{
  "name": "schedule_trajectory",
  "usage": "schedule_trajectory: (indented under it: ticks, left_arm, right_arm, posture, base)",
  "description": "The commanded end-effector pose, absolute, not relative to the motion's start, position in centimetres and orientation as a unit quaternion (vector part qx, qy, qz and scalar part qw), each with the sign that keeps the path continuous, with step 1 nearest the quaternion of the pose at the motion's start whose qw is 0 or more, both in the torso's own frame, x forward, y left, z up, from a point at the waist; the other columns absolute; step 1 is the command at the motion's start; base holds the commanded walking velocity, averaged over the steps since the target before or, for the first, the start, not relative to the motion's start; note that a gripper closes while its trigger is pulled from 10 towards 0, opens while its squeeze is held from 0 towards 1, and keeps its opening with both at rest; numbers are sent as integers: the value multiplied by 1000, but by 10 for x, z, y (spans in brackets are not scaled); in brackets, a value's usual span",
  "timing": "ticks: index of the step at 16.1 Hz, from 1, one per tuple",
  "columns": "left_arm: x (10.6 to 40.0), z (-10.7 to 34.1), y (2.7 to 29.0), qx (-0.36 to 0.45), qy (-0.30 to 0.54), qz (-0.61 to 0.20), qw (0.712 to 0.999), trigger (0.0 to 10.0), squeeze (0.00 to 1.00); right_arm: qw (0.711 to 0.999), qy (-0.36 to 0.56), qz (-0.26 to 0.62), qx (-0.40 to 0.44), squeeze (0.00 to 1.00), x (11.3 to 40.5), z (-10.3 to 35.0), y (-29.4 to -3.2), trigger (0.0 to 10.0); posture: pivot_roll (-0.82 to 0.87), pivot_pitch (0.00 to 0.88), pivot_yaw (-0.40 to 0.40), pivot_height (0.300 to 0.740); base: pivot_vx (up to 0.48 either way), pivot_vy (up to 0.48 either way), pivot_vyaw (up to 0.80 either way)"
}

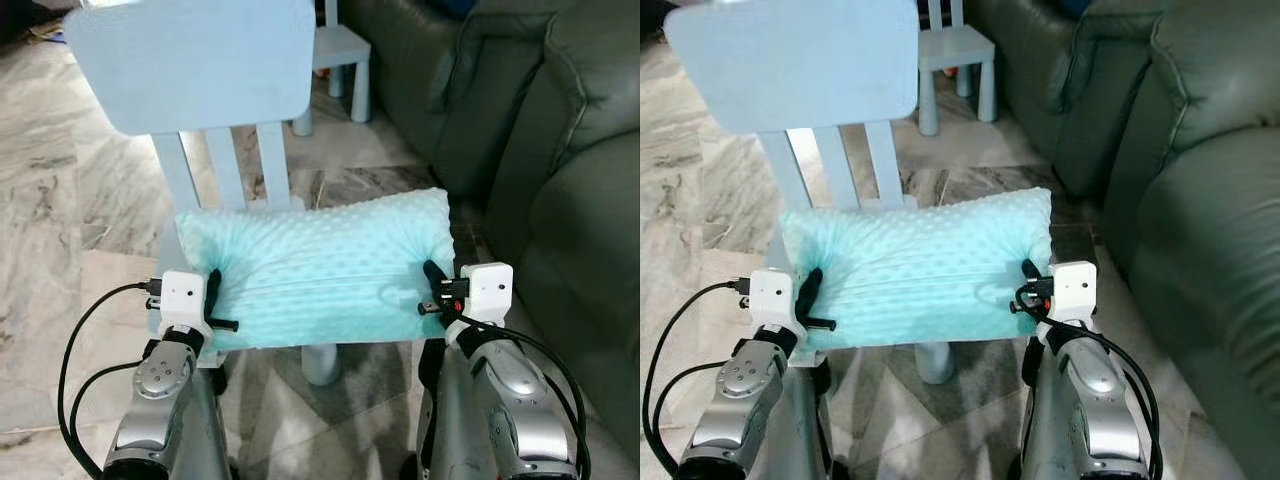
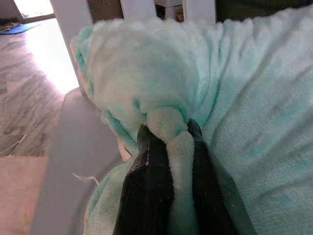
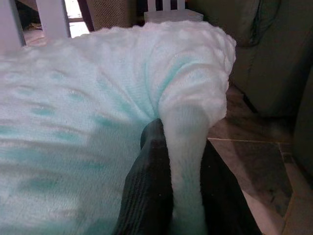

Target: Move the pillow to the sofa

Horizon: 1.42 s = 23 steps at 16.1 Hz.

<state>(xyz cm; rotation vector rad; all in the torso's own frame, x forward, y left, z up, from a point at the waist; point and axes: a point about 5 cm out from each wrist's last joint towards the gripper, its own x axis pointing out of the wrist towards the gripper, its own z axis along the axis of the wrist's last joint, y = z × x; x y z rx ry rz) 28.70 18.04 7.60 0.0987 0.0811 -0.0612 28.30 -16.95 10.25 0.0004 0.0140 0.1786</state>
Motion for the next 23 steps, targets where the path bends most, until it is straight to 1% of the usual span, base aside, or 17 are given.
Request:
schedule_trajectory:
  ticks: [1, 3, 5, 16, 23]
  left_arm:
    - [286, 75, 185, 55, 44, -23, 997, 10000, 0]
    - [286, 75, 185, 56, 43, -24, 997, 10000, 0]
    - [286, 75, 184, 56, 43, -25, 997, 10000, 0]
    - [288, 75, 182, 47, 45, -30, 997, 10000, 0]
    - [290, 77, 179, 41, 43, -35, 998, 10000, 0]
  right_arm:
    - [997, -2, 76, -1, 0, 283, 108, -174, 10000]
    - [997, -7, 76, 0, 0, 284, 110, -175, 10000]
    - [997, -8, 77, 0, 0, 284, 111, -174, 10000]
    - [997, -7, 79, 1, 0, 284, 111, -174, 10000]
    - [997, -9, 80, 0, 0, 285, 113, -175, 10000]
  posture:
    - [-137, 0, 47, 434]
    - [-138, 0, 48, 434]
    - [-139, 0, 48, 454]
    - [-144, 0, 48, 599]
    - [-146, 0, 46, 679]
  base:
    - [0, 0, 0]
    - [0, 0, 0]
    - [0, 0, 0]
    - [0, 0, 0]
    - [0, 0, 0]
